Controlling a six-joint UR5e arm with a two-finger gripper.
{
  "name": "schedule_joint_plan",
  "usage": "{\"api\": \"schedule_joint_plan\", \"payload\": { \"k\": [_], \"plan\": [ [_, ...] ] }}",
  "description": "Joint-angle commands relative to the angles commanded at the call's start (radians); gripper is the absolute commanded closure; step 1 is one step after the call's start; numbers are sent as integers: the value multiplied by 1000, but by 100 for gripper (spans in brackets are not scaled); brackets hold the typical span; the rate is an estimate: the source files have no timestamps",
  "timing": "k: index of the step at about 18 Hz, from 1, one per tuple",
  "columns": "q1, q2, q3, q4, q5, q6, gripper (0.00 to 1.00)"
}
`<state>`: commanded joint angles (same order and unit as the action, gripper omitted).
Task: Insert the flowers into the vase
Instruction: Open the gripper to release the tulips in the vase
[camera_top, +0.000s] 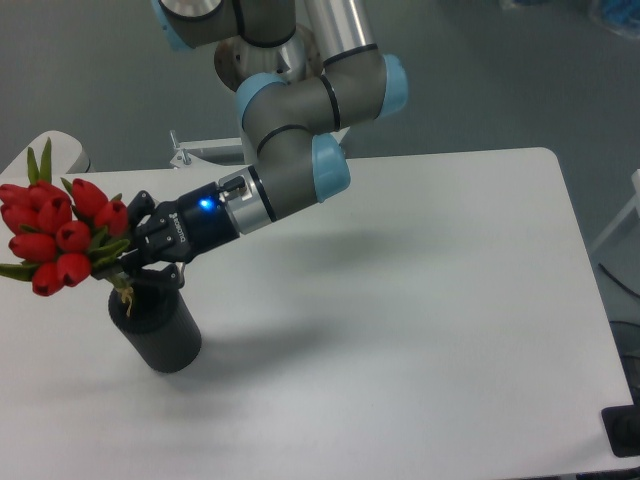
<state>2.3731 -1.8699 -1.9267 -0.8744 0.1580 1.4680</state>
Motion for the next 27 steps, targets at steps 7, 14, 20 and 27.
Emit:
{"api": "schedule_joint_plan", "payload": {
  "k": [7,14,20,27],
  "plan": [
    [2,-45,2,0,2,38,73],
    [25,-41,-23,0,75,49,28],
    [44,-35,-35,0,78,40,0],
    [100,-22,-34,-3,78,28,0]
  ]
}}
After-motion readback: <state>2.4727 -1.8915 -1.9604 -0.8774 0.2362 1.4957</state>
